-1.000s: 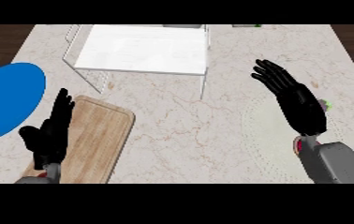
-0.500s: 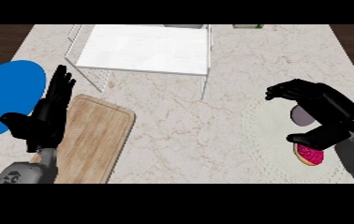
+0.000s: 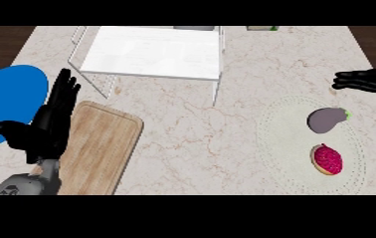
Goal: Pick the cupcake from the placemat and place it in the tiered shelf
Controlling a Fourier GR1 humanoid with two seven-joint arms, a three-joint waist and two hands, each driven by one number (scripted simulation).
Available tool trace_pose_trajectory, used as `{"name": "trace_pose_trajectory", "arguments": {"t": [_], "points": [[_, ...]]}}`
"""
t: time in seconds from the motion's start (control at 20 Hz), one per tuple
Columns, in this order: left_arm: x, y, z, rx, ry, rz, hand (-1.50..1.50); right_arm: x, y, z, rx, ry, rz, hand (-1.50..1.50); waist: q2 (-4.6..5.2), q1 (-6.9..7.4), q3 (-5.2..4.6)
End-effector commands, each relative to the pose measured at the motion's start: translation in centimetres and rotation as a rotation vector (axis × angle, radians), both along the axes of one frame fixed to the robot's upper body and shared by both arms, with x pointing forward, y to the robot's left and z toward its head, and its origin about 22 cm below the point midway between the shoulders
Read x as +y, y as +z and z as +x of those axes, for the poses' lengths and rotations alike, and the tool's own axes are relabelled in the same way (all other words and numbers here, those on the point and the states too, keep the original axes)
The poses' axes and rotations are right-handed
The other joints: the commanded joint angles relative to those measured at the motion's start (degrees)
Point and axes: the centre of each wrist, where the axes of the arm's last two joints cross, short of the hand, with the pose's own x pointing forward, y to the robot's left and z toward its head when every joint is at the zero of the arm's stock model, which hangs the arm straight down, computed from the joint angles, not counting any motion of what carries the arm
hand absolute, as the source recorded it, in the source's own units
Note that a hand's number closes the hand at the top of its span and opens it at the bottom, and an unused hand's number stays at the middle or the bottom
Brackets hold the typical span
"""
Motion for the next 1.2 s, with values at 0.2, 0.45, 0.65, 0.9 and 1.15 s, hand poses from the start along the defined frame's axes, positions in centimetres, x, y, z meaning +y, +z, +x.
{"name": "trace_pose_trajectory", "arguments": {"t": [0.2,0.45,0.65,0.9,1.15], "points": [[1.2,0.5,-1.0,0.009,0.034,0.008,0.00,4.2,9.8,-3.3,-0.341,0.234,-0.429,-1.50,-0.79,-1.24,0.15],[0.8,0.5,-0.9,0.009,0.018,0.008,0.00,8.0,9.4,-6.4,-0.528,0.229,-0.649,-1.50,-0.24,-1.41,0.19],[1.3,0.7,-0.7,-0.010,0.013,0.000,0.00,8.6,5.7,-8.0,-0.539,0.194,-0.728,-1.50,0.06,-0.85,-0.01],[-1.3,-0.3,-1.0,0.002,0.002,-0.008,0.00,7.8,2.4,-8.5,-0.637,0.164,-0.825,-1.50,0.19,-0.44,0.02],[-0.8,0.7,-1.7,0.004,0.002,0.001,0.00,6.6,-0.2,-9.1,-0.711,0.133,-1.014,-1.50,0.06,-0.26,-0.03]]}}
